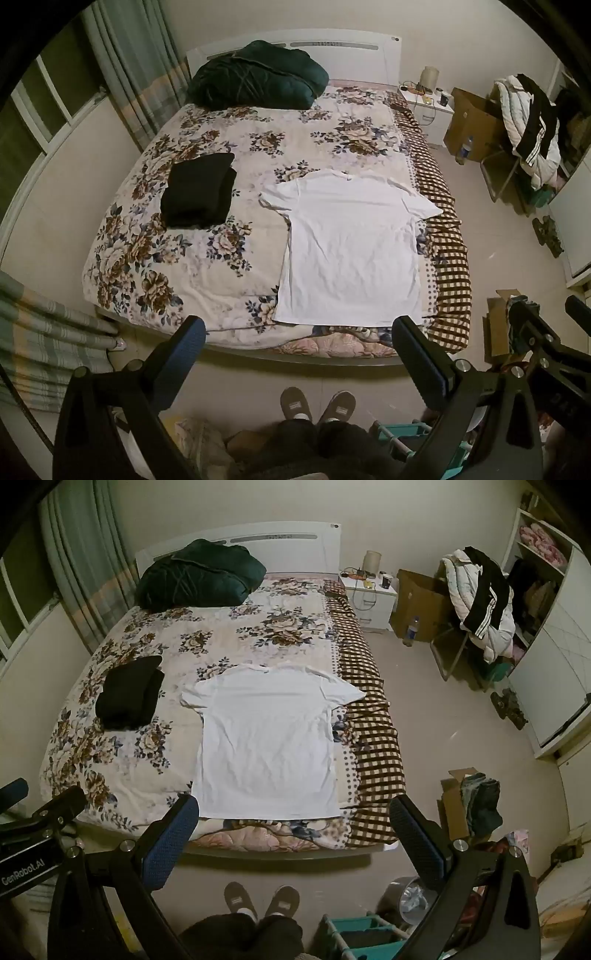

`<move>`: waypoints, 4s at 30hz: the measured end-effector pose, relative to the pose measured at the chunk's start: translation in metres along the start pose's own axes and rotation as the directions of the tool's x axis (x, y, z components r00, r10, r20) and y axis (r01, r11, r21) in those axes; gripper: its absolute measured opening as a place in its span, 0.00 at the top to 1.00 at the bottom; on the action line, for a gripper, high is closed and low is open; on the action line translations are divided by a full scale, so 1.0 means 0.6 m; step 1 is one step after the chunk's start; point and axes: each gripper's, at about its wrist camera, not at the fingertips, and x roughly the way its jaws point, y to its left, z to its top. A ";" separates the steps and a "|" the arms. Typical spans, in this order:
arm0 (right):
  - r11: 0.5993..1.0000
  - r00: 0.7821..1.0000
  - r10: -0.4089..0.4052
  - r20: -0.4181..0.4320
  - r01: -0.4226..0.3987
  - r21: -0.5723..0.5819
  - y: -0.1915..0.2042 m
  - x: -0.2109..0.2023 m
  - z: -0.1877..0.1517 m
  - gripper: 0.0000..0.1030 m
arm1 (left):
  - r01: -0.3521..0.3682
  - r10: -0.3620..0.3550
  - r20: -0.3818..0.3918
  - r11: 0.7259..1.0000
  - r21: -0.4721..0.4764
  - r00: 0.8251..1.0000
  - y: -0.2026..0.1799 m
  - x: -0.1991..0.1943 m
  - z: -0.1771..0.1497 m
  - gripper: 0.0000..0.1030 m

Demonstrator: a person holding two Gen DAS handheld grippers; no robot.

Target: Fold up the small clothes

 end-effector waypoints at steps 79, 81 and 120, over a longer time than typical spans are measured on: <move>1.000 0.999 0.026 0.026 -0.026 0.003 0.026 -0.074 0.029 0.00 | 0.000 0.000 0.016 1.000 -0.004 1.000 0.005 -0.016 0.014 0.00; 1.000 0.999 0.026 0.027 -0.026 0.003 0.026 -0.073 0.028 0.00 | -0.002 0.002 0.014 1.000 -0.009 1.000 0.005 -0.017 0.015 0.00; 0.931 0.994 -0.015 -0.108 0.053 0.361 -0.107 0.707 0.323 0.00 | -0.094 0.095 -0.086 0.995 0.010 0.992 -0.138 0.641 0.371 0.00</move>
